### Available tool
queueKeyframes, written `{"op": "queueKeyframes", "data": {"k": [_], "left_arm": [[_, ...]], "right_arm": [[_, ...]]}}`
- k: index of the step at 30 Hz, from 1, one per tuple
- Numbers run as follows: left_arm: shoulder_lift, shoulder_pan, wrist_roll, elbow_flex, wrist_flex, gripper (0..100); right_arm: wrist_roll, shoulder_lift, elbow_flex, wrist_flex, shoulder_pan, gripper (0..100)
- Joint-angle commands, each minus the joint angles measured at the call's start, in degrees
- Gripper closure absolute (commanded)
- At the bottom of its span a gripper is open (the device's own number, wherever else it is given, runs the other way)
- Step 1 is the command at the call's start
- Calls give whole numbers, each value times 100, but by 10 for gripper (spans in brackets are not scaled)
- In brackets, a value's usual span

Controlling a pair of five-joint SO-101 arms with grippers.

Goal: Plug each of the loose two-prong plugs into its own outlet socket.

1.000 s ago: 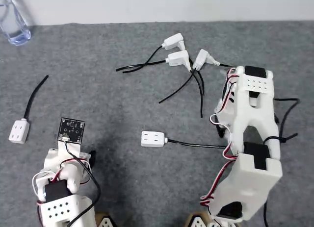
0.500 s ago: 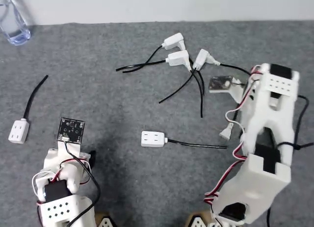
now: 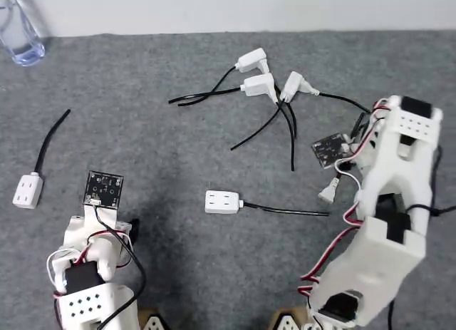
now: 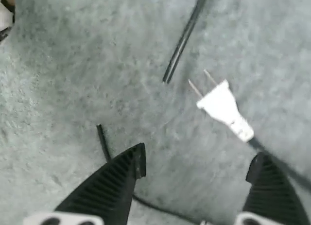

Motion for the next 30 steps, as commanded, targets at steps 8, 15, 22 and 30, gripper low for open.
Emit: {"op": "queueKeyframes", "data": {"k": [8, 15, 22, 30], "left_arm": [[-35, 53, 44, -40, -70, 716], [-35, 53, 35, -40, -79, 716], [-35, 53, 35, -40, -70, 716], [-35, 53, 35, -4, -79, 716]], "right_arm": [[431, 690, -246, -725, -426, 727], [510, 725, -246, -708, -716, 779], [519, 813, -211, -743, -664, 853], [501, 1446, -255, -1182, -602, 854]]}}
